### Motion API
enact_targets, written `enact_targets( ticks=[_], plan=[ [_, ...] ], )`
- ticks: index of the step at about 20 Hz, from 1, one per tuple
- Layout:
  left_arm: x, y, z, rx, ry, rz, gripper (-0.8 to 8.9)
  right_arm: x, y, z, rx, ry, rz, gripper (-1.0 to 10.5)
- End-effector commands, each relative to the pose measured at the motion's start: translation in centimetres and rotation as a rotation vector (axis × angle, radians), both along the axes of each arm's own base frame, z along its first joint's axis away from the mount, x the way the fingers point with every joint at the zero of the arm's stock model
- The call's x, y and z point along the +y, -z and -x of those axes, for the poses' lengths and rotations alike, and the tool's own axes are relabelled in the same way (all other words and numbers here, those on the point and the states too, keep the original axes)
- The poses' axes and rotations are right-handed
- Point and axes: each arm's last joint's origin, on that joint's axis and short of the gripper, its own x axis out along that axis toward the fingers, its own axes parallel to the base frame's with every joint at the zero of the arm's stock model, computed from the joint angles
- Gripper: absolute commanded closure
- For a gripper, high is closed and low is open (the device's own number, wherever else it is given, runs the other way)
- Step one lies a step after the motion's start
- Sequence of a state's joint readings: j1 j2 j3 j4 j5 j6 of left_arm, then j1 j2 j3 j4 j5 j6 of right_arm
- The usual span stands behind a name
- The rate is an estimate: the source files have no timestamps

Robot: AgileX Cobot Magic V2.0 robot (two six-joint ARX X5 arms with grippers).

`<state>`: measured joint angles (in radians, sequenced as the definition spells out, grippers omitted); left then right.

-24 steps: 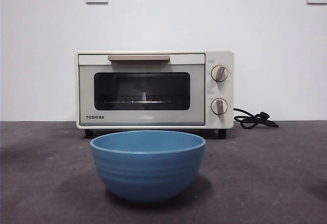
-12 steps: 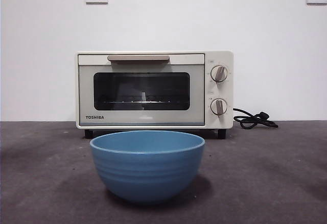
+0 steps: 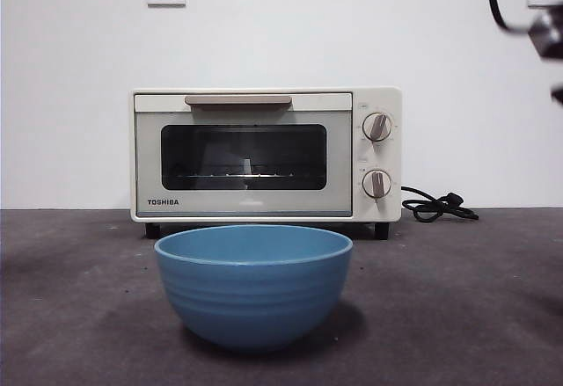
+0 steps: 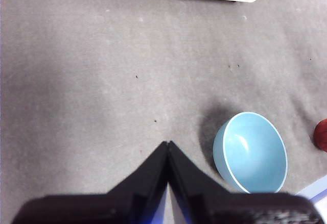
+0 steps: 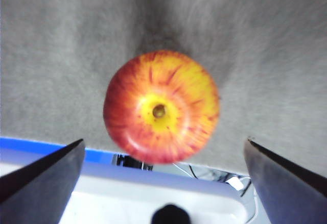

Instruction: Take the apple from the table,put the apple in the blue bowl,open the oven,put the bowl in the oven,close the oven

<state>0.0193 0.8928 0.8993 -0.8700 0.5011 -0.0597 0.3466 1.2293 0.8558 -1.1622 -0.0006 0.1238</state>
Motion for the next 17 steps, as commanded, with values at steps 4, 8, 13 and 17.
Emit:
enact_targets(
  ticks=[4, 8, 13, 17],
  plan=[
    [0.0, 0.0, 0.0, -0.008, 0.015, -0.005, 8.19, 0.2, 1.8, -0.3, -0.030, 0.055, -0.034, 4.0],
    [0.0, 0.0, 0.0, -0.006, 0.015, -0.005, 8.19, 0.4, 3.1, -0.8, -0.001, 0.056, -0.022, 4.0],
    [0.0, 0.0, 0.0, -0.007, 0.020, -0.010, 8.19, 0.7, 4.6, -1.8, 0.028, 0.074, -0.004, 4.3],
    [0.0, 0.0, 0.0, -0.014, 0.029, -0.018, 8.19, 0.7, 4.6, -1.7, 0.037, 0.087, 0.005, 8.6]
  ],
)
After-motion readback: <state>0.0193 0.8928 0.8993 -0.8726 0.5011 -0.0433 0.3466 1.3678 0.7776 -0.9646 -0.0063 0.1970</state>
